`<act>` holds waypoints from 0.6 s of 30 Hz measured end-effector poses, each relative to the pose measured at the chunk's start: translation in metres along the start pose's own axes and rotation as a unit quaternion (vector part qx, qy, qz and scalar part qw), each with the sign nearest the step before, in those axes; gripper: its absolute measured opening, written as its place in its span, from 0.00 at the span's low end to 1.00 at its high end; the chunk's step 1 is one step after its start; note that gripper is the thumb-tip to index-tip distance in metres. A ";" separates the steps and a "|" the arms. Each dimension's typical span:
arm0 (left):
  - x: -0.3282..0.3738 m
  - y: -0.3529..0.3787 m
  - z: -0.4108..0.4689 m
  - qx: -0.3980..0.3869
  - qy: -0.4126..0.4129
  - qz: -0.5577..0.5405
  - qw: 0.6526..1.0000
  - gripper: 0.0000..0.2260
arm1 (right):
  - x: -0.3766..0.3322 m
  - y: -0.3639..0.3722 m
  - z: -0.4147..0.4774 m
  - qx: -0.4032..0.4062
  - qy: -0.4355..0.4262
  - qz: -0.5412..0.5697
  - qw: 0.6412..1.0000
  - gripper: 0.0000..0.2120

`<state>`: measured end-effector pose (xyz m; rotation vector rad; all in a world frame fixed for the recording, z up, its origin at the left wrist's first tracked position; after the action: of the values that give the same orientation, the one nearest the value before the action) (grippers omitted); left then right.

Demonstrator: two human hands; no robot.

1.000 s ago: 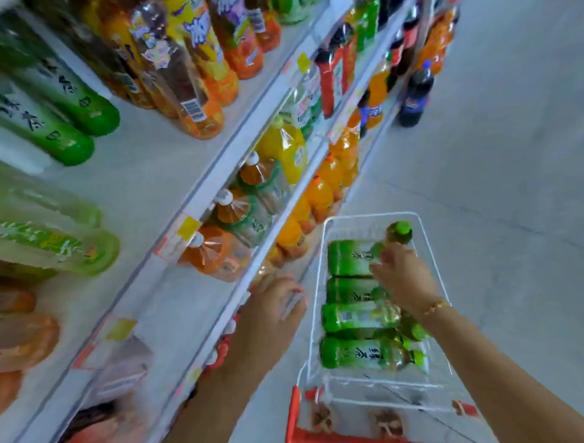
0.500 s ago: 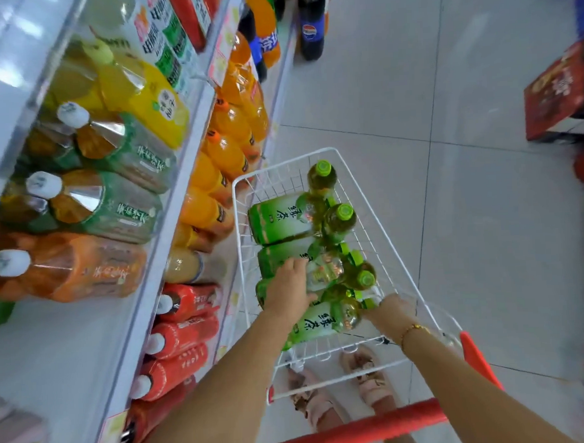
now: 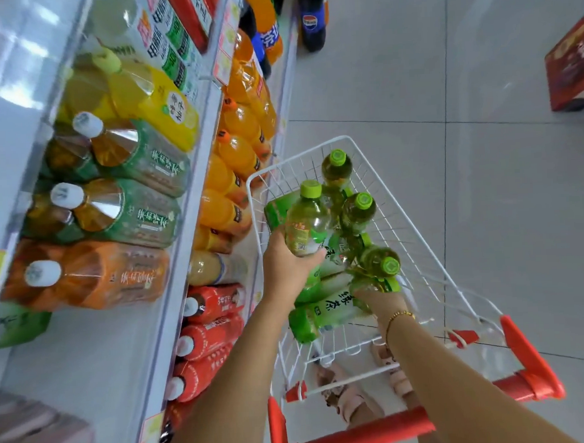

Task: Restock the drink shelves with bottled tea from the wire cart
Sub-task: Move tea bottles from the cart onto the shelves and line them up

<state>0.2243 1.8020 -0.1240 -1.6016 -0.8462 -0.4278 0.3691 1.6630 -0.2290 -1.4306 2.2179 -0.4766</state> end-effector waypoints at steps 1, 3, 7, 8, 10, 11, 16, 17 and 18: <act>0.002 -0.012 0.002 0.012 -0.008 -0.023 1.000 0.22 | 0.000 0.002 -0.002 0.000 -0.007 -0.001 1.000 0.32; 0.004 -0.033 0.005 0.026 -0.020 -0.061 0.998 0.21 | 0.007 0.011 0.000 0.005 -0.015 0.044 0.999 0.29; 0.010 -0.069 0.005 0.030 -0.039 -0.132 0.990 0.21 | 0.015 0.021 -0.015 -0.021 0.033 0.118 0.992 0.26; 0.009 -0.076 0.004 0.027 -0.047 -0.155 0.986 0.20 | 0.015 0.021 -0.016 -0.024 0.034 0.124 0.991 0.27; 0.009 -0.091 -0.002 0.025 -0.074 -0.200 0.977 0.20 | 0.014 0.017 -0.021 -0.009 0.023 0.130 0.991 0.27; 0.010 -0.098 -0.006 0.024 -0.083 -0.217 0.972 0.21 | 0.014 0.013 -0.025 0.007 0.012 0.129 0.992 0.26; 0.037 -0.145 -0.034 0.049 -0.067 -0.259 0.962 0.16 | -0.009 -0.016 -0.085 0.030 -0.203 0.085 0.975 0.31; 0.043 -0.158 -0.041 0.058 -0.057 -0.258 0.963 0.15 | -0.018 -0.025 -0.105 0.025 -0.261 0.068 0.963 0.32; 0.048 -0.172 -0.047 0.070 -0.043 -0.259 0.962 0.16 | -0.027 -0.034 -0.124 0.016 -0.311 0.053 0.949 0.34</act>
<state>0.1403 1.7735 0.0380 -1.2639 -1.3396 -0.6521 0.3365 1.6793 -0.1032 -1.2186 1.7481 -0.0077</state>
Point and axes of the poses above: each hand's wrist, its own z-axis towards the middle knuckle, its own y-axis out of the palm, x = y × z, the point moved 5 cm from there along z, towards the middle knuckle, and after that the axes turned 15 degrees about x, right-handed, at the moved point
